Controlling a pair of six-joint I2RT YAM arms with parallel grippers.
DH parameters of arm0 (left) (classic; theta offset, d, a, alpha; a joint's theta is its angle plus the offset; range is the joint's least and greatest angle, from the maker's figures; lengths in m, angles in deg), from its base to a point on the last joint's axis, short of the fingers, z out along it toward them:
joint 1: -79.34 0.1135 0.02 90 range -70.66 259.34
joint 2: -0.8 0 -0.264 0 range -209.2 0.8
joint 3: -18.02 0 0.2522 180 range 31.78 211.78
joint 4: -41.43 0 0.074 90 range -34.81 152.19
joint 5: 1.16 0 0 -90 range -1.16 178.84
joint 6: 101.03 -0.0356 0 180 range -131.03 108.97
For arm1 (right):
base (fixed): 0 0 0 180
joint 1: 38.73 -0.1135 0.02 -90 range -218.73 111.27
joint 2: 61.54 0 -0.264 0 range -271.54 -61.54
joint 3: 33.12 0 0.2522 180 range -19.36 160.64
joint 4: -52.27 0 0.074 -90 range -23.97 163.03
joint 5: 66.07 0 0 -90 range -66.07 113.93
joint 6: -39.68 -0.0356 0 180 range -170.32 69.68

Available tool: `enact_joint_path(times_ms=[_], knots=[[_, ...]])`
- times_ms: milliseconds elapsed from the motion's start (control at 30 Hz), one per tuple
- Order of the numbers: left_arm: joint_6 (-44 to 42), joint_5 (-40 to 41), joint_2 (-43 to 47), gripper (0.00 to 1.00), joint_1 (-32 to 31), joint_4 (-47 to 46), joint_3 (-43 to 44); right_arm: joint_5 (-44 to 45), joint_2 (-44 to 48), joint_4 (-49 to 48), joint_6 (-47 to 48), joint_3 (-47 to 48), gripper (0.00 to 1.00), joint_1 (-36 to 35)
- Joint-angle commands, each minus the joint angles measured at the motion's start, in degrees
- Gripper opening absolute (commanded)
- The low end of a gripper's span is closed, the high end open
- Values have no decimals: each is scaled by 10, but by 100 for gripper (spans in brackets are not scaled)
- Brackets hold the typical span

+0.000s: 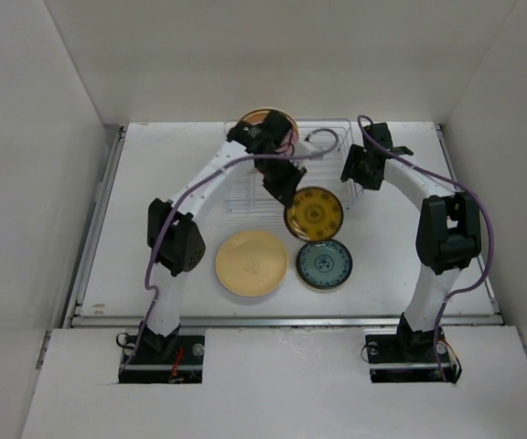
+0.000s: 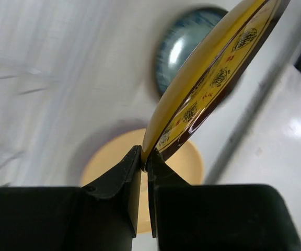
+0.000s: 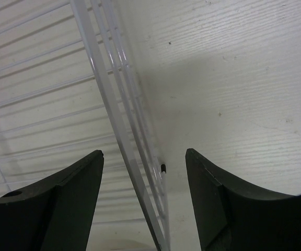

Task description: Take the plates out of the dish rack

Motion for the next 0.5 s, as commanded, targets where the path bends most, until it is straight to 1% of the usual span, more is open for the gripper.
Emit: enact_joint_path(times_ms=[0, 67, 167, 233, 467], knots=[[-42, -49, -39, 0, -42, 92, -21, 2, 15, -24, -2, -6, 70, 3], [-42, -41, -66, 0, -73, 118, -2, 2, 20, -24, -2, -6, 70, 3], [-26, -34, -105, 0, -100, 119, 9, 7, 20, -29, -2, -12, 70, 3], [-9, -29, -123, 0, -108, 105, 10, 7, 25, -35, -2, -17, 70, 3], [23, -7, -128, 0, -113, 39, 4, 18, 42, -35, -2, -17, 70, 3]])
